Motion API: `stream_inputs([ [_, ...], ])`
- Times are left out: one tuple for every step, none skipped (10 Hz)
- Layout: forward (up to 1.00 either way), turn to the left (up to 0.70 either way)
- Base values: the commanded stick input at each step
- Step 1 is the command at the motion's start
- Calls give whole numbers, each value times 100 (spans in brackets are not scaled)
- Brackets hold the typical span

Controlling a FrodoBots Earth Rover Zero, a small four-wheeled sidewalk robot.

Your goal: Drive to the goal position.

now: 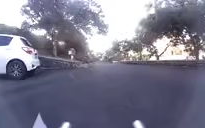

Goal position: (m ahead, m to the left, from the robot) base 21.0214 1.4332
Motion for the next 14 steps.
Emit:
stream_inputs([
  [50, 0],
  [50, 0],
  [50, -9],
  [50, -25],
  [50, -39],
  [50, -24],
  [50, -6],
  [50, 0],
  [50, 0],
  [50, 0],
  [50, 0],
  [50, 0],
  [50, 0],
  [50, 0],
])
